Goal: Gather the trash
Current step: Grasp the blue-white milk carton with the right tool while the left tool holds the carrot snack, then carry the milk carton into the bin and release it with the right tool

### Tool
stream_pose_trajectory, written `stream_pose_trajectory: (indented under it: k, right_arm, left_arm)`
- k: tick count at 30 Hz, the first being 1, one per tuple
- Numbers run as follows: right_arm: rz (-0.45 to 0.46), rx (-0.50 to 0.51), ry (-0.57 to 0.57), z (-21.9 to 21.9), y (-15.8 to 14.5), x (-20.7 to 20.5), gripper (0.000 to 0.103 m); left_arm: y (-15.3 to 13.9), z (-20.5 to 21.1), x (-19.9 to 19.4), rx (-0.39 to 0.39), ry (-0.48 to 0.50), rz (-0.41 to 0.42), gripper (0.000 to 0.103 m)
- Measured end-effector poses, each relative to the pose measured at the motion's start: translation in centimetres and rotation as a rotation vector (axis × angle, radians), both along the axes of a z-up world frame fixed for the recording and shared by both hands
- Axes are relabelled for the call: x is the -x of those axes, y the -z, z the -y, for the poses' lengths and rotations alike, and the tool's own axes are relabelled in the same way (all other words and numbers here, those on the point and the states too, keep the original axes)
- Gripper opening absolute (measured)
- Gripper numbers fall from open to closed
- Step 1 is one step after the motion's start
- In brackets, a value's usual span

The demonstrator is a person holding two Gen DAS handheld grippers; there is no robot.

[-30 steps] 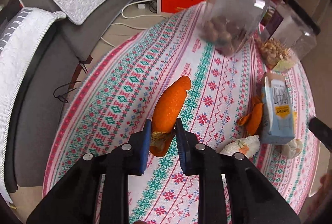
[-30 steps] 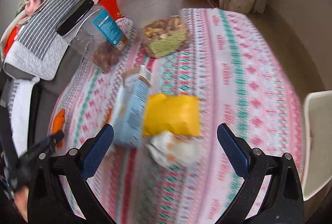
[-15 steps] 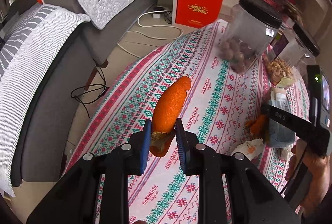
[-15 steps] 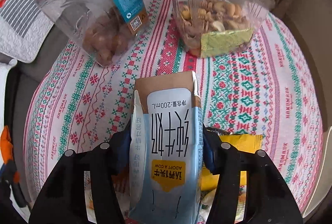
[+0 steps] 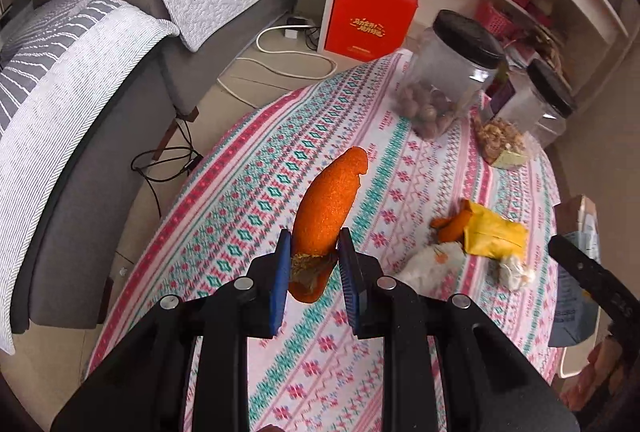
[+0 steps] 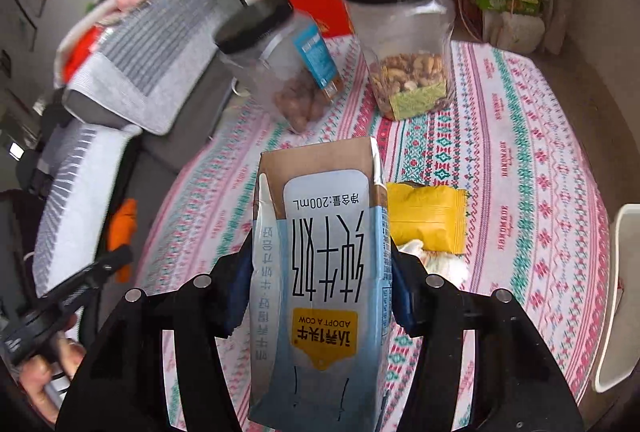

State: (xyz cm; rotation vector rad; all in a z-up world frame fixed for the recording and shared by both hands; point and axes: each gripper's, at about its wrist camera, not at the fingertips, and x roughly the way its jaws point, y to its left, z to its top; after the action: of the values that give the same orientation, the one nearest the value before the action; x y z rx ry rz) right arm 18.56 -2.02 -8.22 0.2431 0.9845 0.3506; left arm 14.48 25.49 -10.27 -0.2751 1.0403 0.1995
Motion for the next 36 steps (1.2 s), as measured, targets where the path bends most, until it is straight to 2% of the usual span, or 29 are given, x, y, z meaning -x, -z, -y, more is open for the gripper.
stream_pose_trajectory:
  k: [7, 12, 15, 18, 28, 32, 36]
  right_arm:
    - [0.094, -0.006, 0.012, 3.2, -2.3, 4.5, 0.054]
    - [0.163, 0.045, 0.05, 6.0, -2.9, 6.6, 0.054]
    - [0.19, 0.08, 0.087, 7.6, -2.8, 6.9, 0.054]
    - [0.163, 0.066, 0.124, 9.7, -2.5, 6.8, 0.054]
    - [0.177, 0.088, 0.262, 16.9, -3.6, 7.1, 0.055]
    - [0.186, 0.136, 0.361, 20.6, -4.0, 7.3, 0.055]
    - [0.171, 0.135, 0.455, 24.4, -4.2, 7.8, 0.055]
  left_arm:
    - [-3.0, 2.9, 2.8, 0.084, 0.034, 0.062, 0.024]
    - [-5.4, 5.7, 4.0, 0.167, 0.089, 0.132, 0.024]
    - [-5.9, 8.4, 4.3, 0.122, 0.133, 0.155, 0.024]
    - [-6.0, 11.2, 4.3, 0.063, 0.185, 0.166, 0.024]
    - [-5.3, 16.8, 3.4, 0.053, 0.275, 0.172, 0.024]
    - [-4.7, 19.2, 3.4, 0.045, 0.322, 0.161, 0.024]
    - [-4.1, 21.5, 3.4, 0.035, 0.364, 0.157, 0.024]
